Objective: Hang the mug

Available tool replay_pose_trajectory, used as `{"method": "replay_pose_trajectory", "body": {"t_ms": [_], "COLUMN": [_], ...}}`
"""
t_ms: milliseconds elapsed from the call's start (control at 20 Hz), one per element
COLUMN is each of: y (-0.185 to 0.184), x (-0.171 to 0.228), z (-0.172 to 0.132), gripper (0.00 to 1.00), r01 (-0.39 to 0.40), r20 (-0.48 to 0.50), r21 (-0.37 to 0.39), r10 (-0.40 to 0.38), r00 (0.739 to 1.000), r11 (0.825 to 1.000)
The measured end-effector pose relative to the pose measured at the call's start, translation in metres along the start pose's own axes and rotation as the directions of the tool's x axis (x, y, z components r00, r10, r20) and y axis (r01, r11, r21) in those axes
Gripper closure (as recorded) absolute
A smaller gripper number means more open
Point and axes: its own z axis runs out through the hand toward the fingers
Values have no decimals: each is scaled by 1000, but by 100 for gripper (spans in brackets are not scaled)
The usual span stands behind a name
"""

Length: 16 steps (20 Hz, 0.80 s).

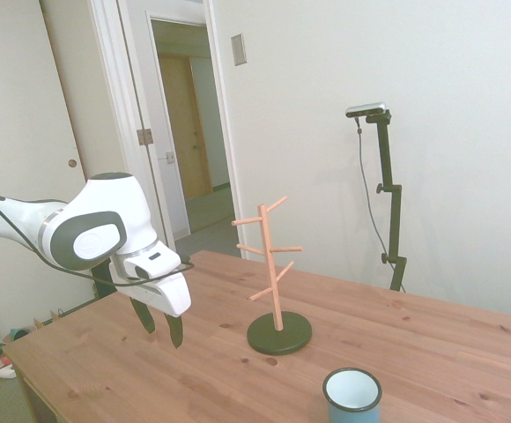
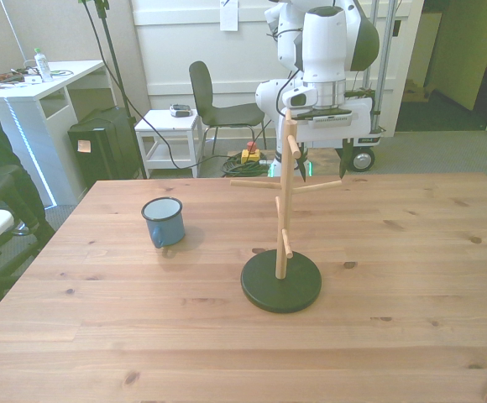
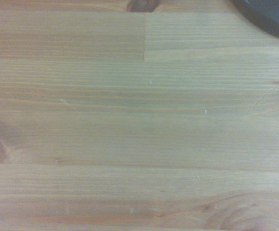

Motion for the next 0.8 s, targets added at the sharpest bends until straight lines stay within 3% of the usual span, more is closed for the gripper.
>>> {"method": "replay_pose_trajectory", "body": {"t_ms": [250, 450, 800], "y": [6, 22, 91], "x": [7, 24, 94], "z": [-1, -19, -64], "gripper": [0, 0, 0], "r01": [-18, -58, -149], "r20": [0, -28, -49], "r21": [4, 27, 89], "r10": [18, 59, 154], "r00": [1000, 998, 987], "r11": [1000, 998, 985]}}
